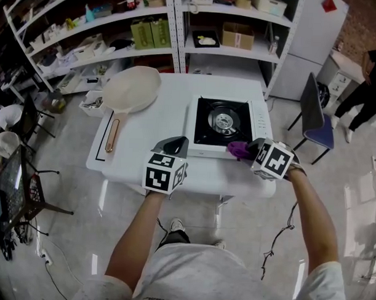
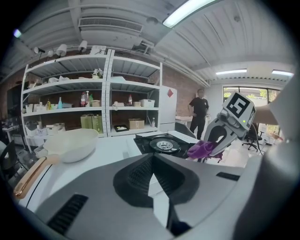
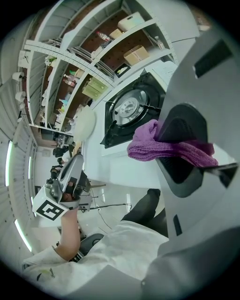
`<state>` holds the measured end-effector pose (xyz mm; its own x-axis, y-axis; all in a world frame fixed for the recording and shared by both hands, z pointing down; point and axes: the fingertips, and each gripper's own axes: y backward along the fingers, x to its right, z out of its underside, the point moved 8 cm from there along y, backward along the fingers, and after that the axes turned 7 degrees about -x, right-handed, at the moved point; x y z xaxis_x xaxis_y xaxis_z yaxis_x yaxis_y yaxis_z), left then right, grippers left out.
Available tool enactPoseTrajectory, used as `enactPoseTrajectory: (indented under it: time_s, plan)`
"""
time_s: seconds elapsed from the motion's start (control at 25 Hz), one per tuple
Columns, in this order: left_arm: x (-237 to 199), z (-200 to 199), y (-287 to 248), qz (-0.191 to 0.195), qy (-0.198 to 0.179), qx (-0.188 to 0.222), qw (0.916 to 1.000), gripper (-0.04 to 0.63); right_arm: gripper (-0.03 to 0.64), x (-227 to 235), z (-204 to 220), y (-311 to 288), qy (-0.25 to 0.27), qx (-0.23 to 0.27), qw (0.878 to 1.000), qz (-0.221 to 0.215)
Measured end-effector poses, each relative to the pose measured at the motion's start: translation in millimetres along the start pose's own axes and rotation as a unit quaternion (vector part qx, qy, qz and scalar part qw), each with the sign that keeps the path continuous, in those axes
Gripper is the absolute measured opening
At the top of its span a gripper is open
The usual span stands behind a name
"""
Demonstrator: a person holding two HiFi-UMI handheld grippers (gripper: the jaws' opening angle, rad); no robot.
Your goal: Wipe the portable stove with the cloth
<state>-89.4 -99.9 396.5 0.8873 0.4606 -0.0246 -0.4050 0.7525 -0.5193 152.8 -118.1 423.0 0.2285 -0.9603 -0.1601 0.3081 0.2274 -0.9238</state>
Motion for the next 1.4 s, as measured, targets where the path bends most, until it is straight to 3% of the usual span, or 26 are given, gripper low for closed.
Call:
enactPoseTrajectory:
  time_s: [0.76,1.4]
  plan:
    - [-44,7,6,0.001,0.011,0.001,0.9999,0.003,0.063,-17,-76,-25,0.045,0.017,0.998,-0.030]
    - [-97,16,2,0.027,0.008,0.001,0.9996,0.003,0.064,-26,-144,-53,0.014,0.038,0.998,-0.042]
